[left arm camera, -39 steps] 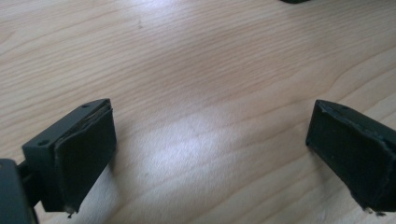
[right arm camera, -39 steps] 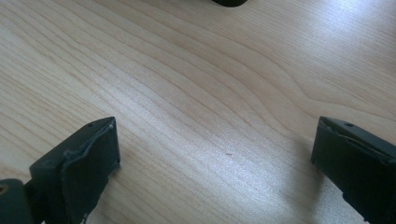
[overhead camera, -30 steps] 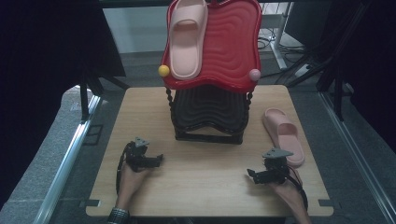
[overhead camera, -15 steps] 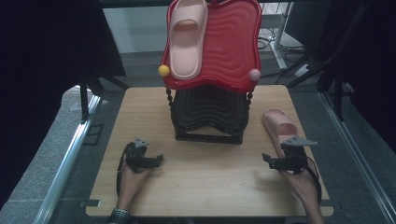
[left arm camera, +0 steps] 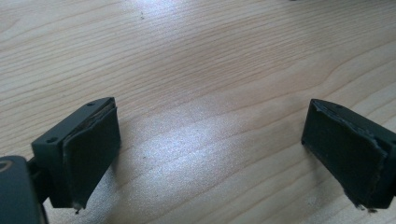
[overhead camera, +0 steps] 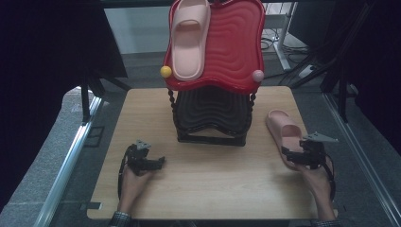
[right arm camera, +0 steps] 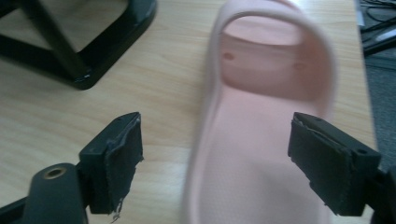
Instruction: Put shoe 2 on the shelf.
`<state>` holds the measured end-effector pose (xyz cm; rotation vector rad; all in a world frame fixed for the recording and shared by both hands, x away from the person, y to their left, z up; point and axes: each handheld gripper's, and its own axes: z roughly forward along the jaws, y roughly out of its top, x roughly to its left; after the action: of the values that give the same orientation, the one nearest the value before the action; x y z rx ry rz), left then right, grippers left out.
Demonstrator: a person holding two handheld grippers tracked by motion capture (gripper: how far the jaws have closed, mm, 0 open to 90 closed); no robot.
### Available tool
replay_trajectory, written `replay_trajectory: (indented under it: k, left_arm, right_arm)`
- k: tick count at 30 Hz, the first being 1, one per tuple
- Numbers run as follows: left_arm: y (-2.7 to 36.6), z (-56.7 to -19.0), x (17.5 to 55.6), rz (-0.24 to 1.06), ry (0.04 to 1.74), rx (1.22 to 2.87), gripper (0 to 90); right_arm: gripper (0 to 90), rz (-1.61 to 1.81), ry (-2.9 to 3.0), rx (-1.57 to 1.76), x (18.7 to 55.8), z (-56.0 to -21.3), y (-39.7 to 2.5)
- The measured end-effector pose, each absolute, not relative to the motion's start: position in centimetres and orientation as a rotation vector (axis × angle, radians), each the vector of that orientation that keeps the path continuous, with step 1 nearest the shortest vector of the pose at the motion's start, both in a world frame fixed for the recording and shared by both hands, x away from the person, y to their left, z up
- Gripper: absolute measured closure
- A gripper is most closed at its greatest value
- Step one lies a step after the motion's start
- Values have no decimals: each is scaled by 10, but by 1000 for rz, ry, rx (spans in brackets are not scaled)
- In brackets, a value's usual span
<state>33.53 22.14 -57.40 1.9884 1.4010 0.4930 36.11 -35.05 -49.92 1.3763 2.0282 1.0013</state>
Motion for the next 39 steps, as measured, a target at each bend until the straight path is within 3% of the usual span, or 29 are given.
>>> replay_trajectory:
  k: [5, 17, 39]
  left_arm:
    - [221, -574, 335, 492, 1401, 1989, 43]
    - [221, -574, 336, 492, 1402, 1989, 42]
    - [221, -574, 336, 494, 1400, 1988, 42]
  right_arm:
    - [241, 969, 1995, 1417, 376, -501, -360]
    - [579, 886, 1937, 1452, 411, -504, -379]
    - [810, 811, 1956, 1435, 436, -515, -382]
